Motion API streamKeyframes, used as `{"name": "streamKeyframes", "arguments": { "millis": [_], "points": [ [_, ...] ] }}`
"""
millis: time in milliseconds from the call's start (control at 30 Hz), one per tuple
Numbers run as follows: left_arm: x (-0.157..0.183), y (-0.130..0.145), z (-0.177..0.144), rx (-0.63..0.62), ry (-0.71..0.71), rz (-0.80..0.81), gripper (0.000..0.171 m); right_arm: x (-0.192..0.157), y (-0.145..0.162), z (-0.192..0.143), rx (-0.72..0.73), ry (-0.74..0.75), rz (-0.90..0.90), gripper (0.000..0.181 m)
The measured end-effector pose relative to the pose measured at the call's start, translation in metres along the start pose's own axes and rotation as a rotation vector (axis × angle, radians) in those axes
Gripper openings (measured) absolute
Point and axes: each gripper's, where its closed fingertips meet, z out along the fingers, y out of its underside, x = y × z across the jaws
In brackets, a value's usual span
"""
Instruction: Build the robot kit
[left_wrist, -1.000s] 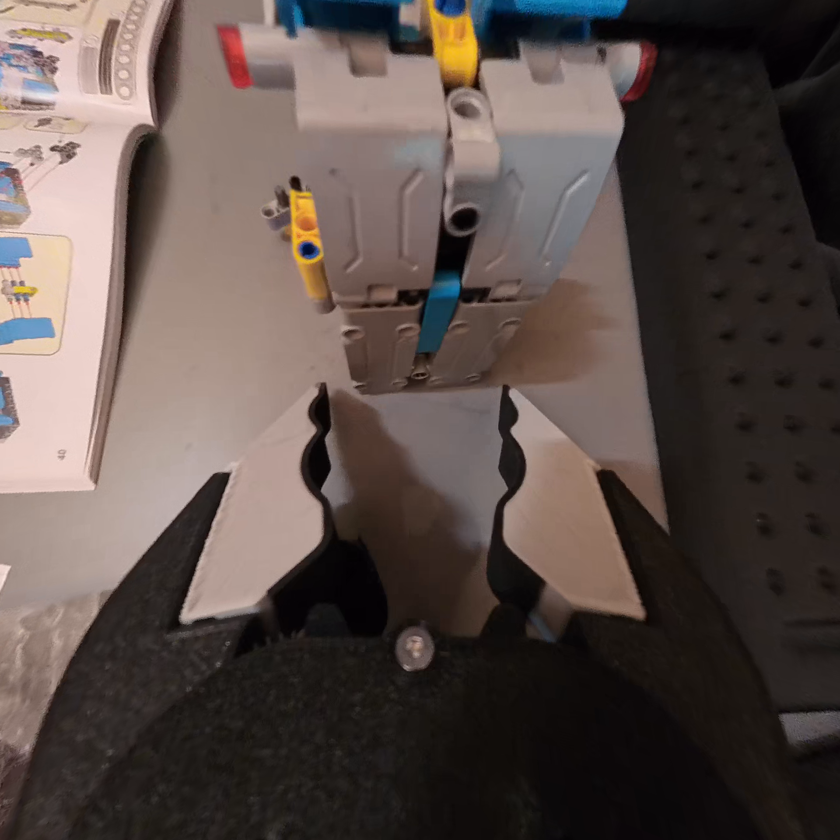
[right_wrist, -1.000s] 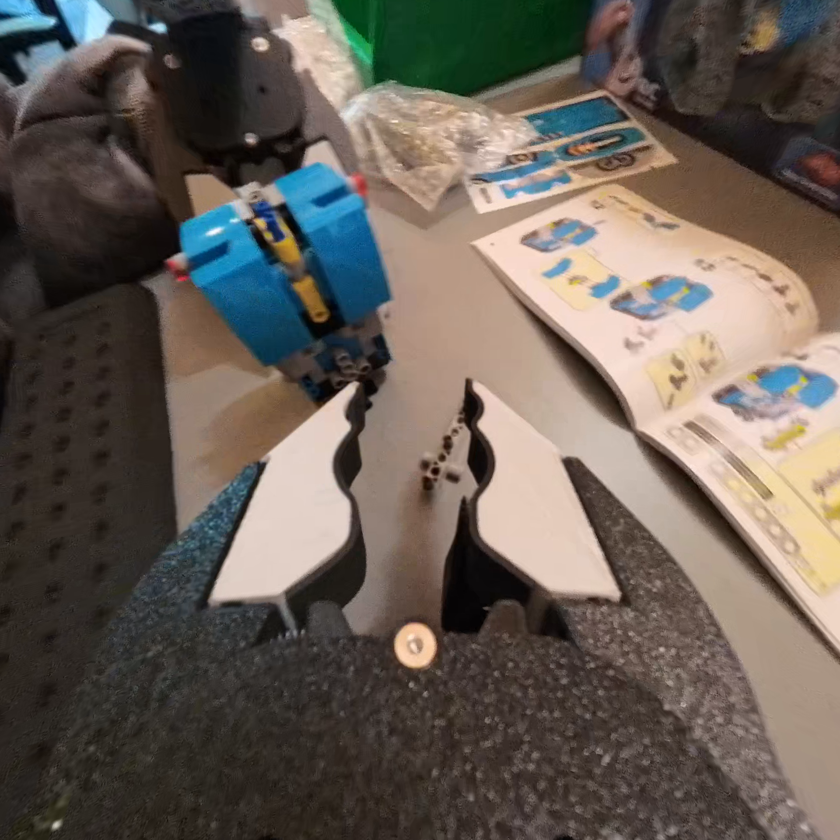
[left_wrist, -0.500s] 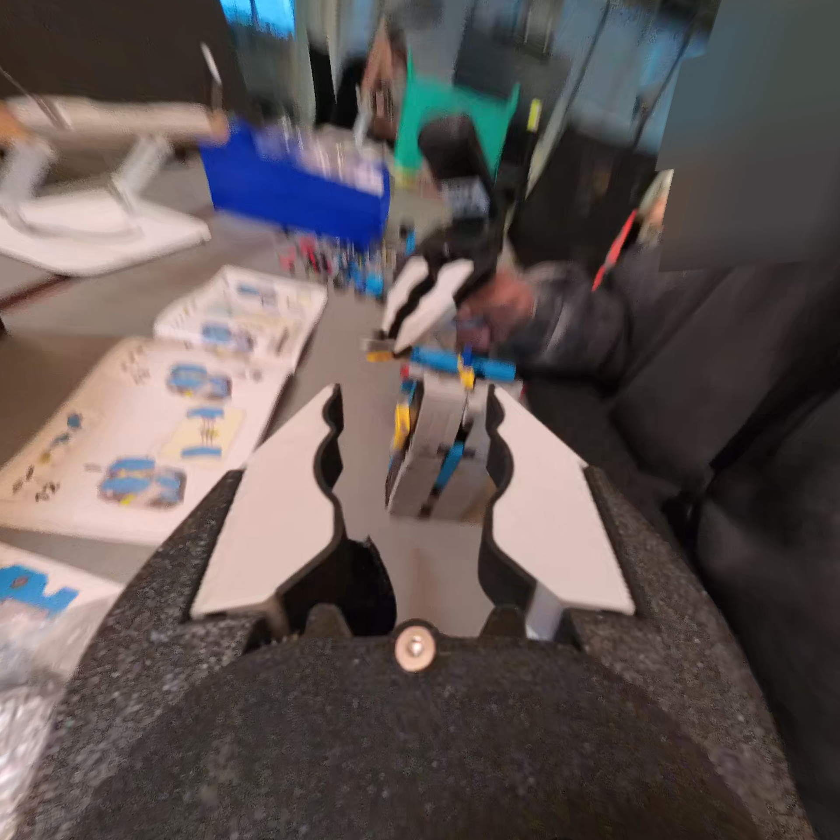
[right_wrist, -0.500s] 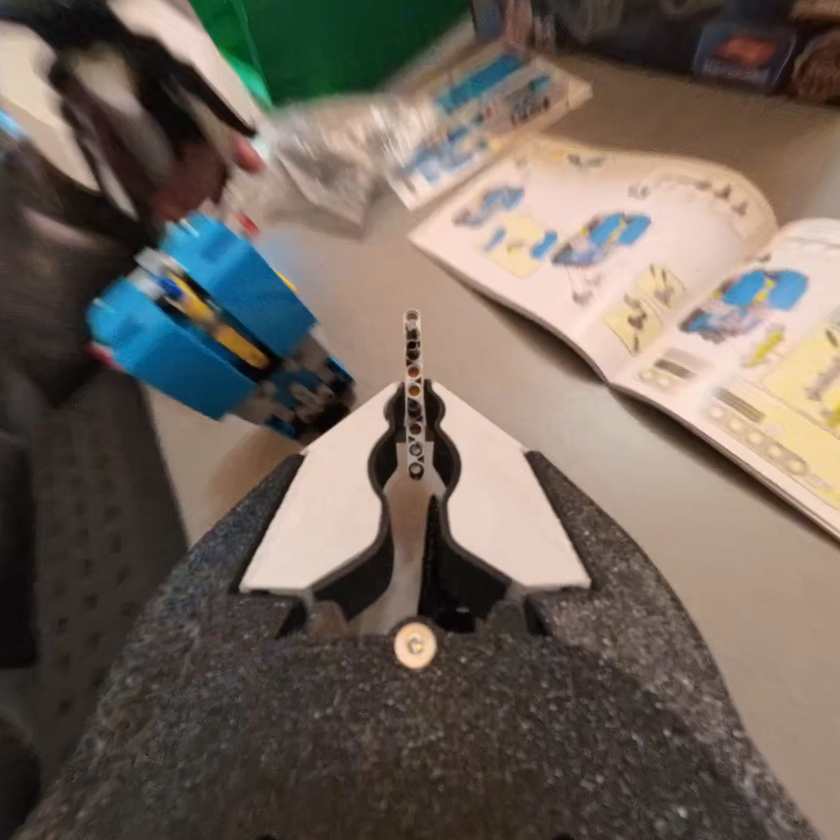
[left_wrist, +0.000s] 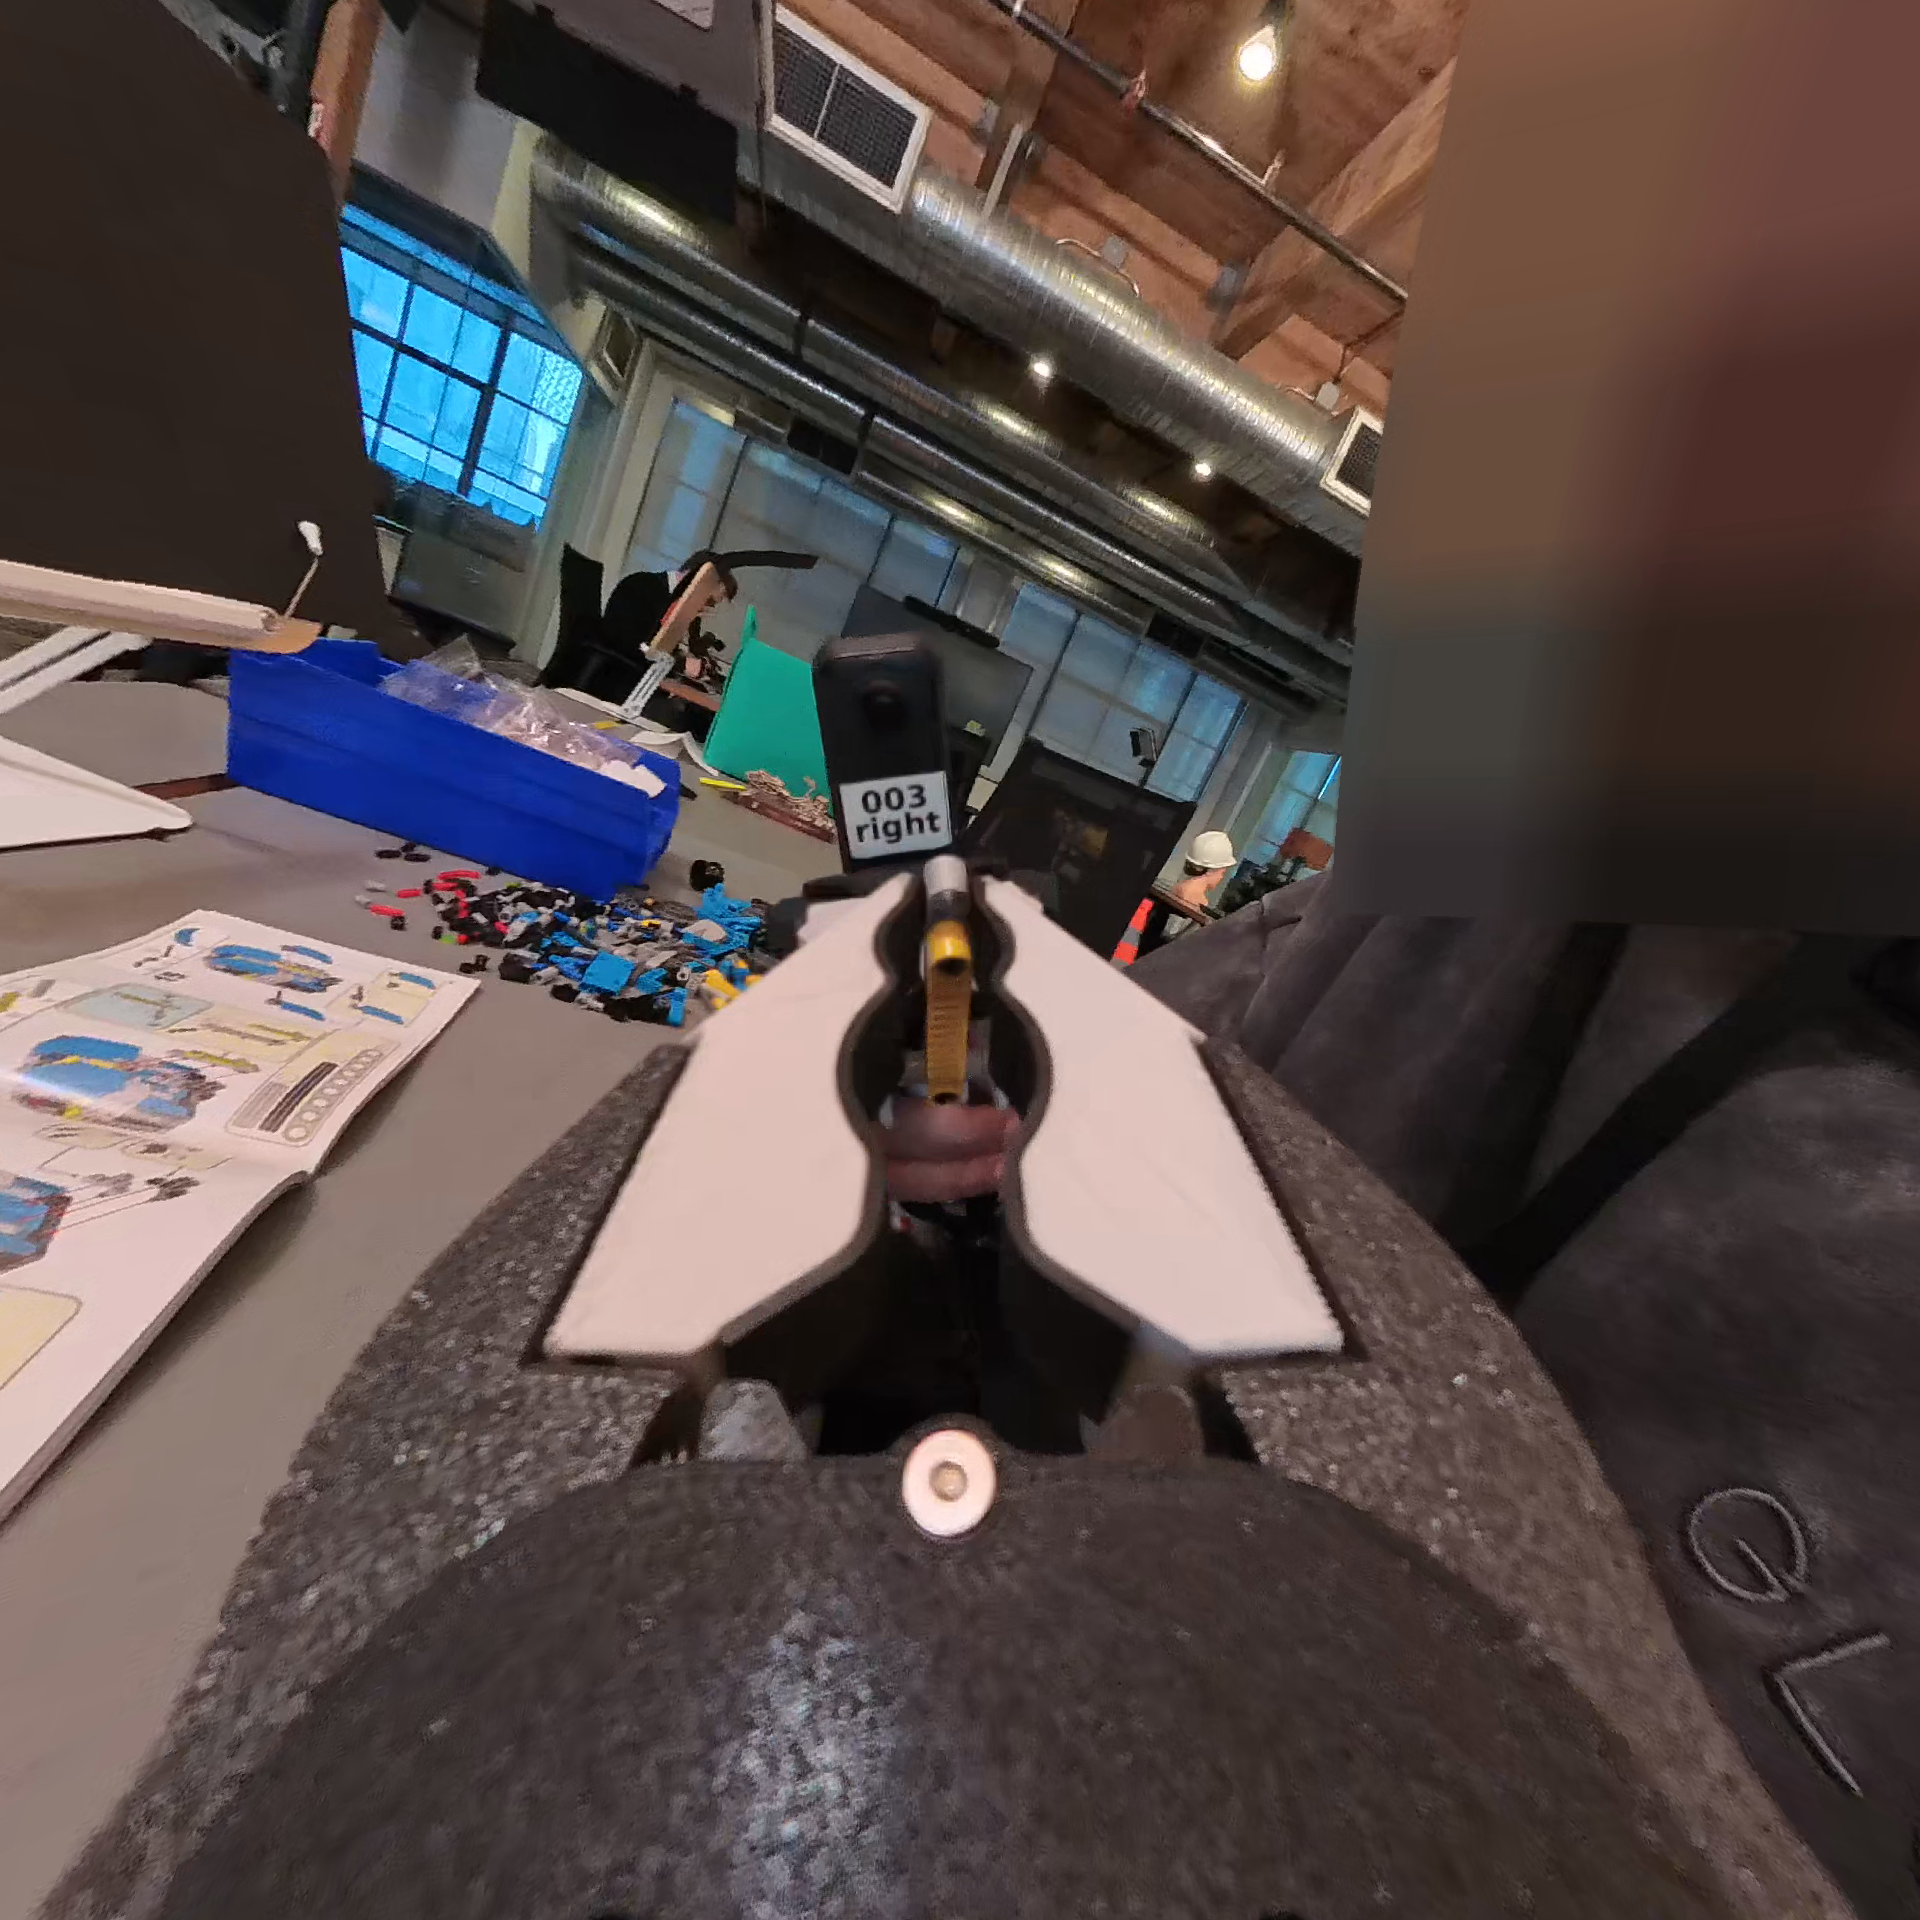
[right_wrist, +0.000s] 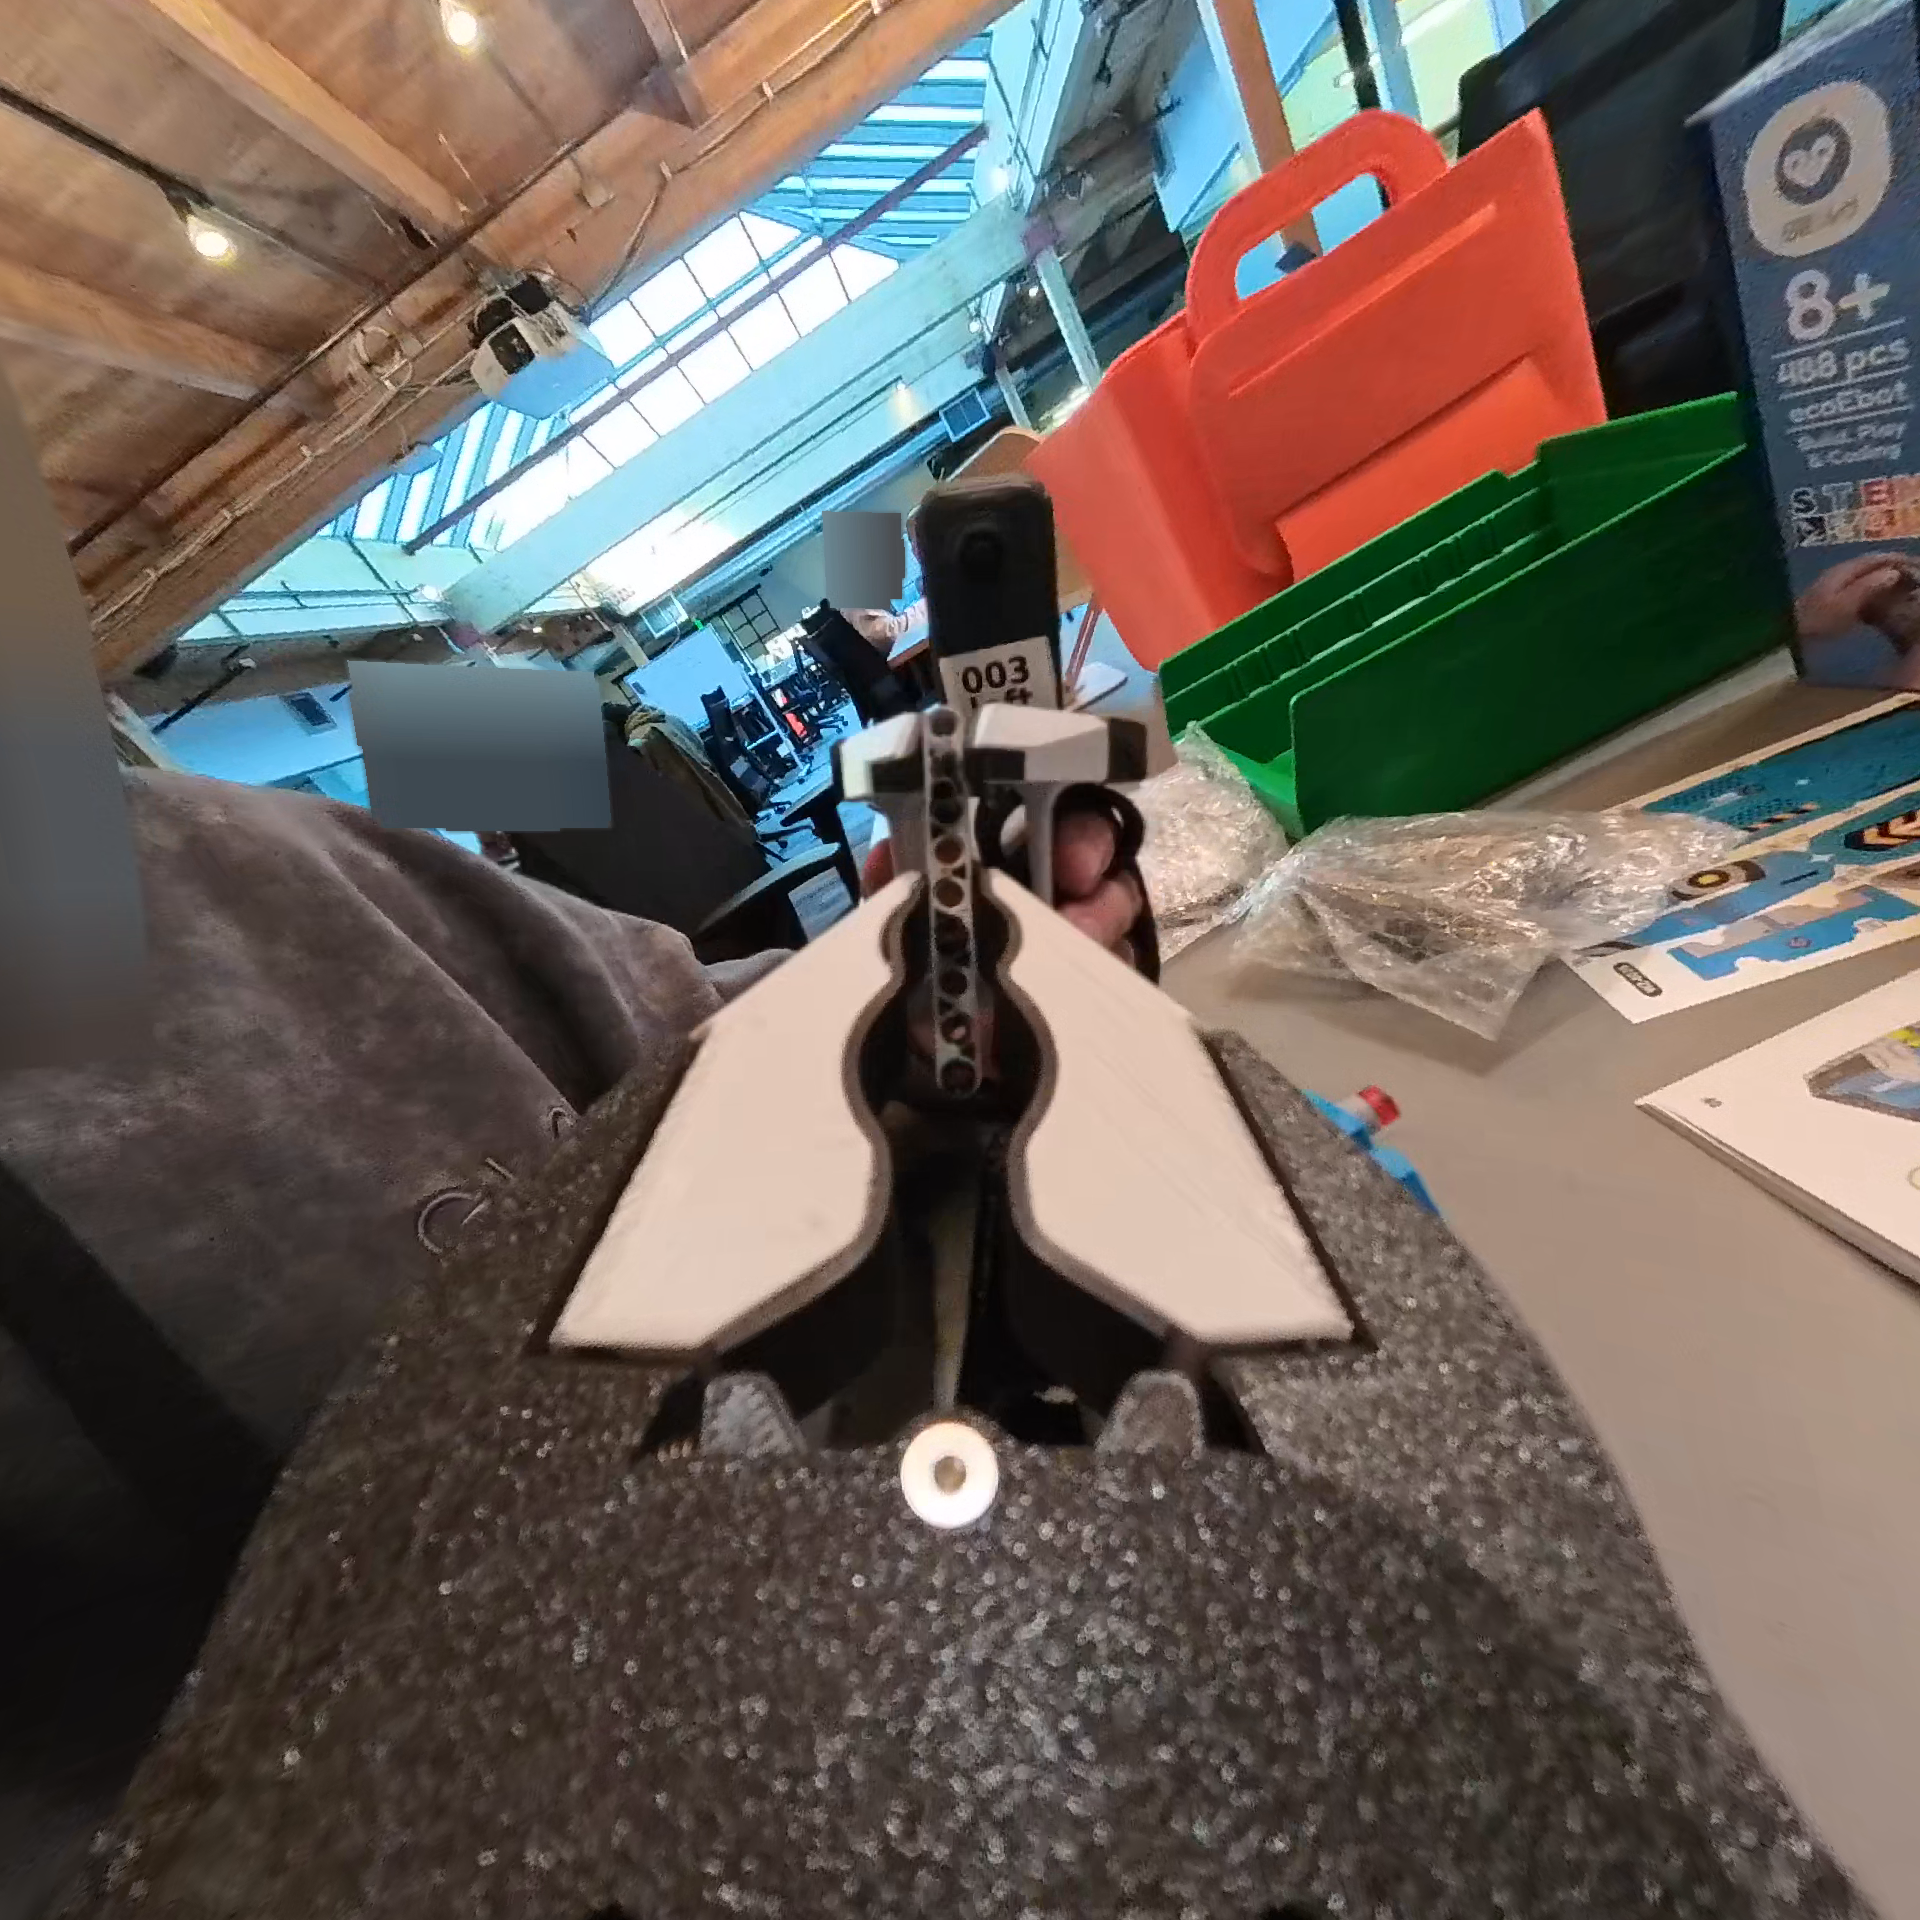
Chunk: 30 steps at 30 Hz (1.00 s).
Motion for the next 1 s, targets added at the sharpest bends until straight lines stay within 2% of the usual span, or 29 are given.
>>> {"name": "streamKeyframes", "arguments": {
  "millis": [133,400,467,567,600,700,900,1000],
  "points": [
    [-0.005,0.003,-0.004,-0.035,-0.031,0.029,0.007,0.006,-0.001,-0.003,0.013,0.030,-0.002,0.006],
    [-0.008,0.007,-0.003,-0.021,-0.013,-0.007,0.007,0.007,-0.003,-0.007,0.037,0.031,-0.003,0.007],
    [-0.010,0.012,-0.004,-0.058,-0.031,0.009,0.007,0.010,0.000,-0.009,0.006,0.037,-0.001,0.008],
    [-0.010,0.024,-0.002,-0.153,-0.047,0.033,0.007,0.011,-0.018,-0.024,0.062,0.034,-0.025,0.020],
    [-0.009,0.027,-0.001,-0.172,-0.048,0.046,0.007,0.009,-0.018,-0.026,0.038,0.018,-0.037,0.015],
    [-0.007,0.029,0.000,-0.195,-0.051,0.061,0.007,0.005,-0.007,-0.024,-0.056,-0.004,-0.079,0.014],
    [-0.006,0.033,0.001,-0.200,-0.034,0.049,0.007,0.004,-0.004,-0.016,-0.065,0.000,-0.087,0.013],
    [-0.004,0.034,0.002,-0.204,-0.027,0.050,0.007,0.002,-0.003,-0.016,-0.068,-0.004,-0.101,0.003]
  ]
}}
